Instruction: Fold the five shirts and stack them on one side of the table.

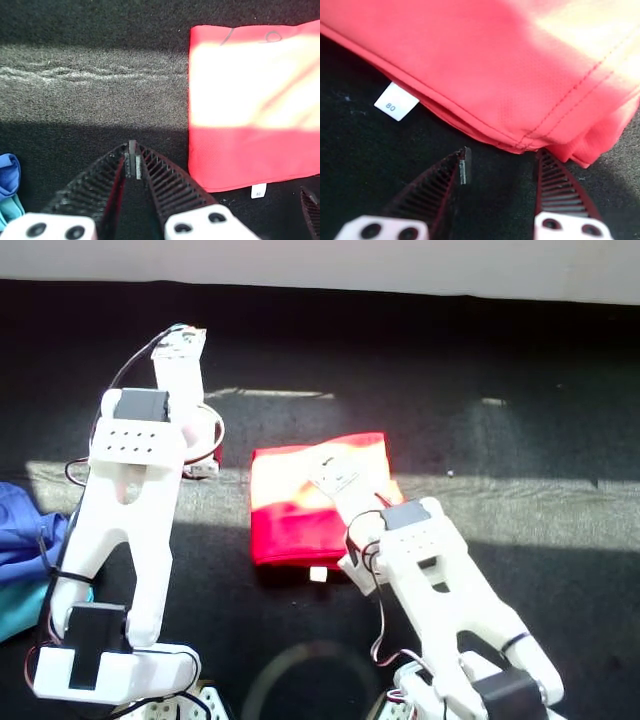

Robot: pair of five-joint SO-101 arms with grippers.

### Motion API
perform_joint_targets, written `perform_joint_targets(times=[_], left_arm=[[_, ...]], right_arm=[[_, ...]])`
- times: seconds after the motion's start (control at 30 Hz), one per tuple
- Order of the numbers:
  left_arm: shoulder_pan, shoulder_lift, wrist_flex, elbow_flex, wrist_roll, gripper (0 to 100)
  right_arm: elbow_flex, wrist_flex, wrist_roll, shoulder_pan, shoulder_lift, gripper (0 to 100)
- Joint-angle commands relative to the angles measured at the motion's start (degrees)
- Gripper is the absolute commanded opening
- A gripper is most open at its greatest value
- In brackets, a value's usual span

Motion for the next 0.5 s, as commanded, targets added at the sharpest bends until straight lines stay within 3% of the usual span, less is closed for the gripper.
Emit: perform_joint_targets(times=[0.0,0.27,0.47], left_arm=[[-0.66,-2.51,-0.09,0.04,-2.29,1],[-2.86,-2.42,-0.53,0.04,-2.81,1],[-4.09,-2.42,-0.44,0.04,-2.81,1]], right_arm=[[-0.13,-2.68,0.7,1.63,2.51,20.6],[0.04,-4.44,0.7,4.44,4.7,19.9],[0.04,-5.58,0.53,4.44,4.7,8.7]])
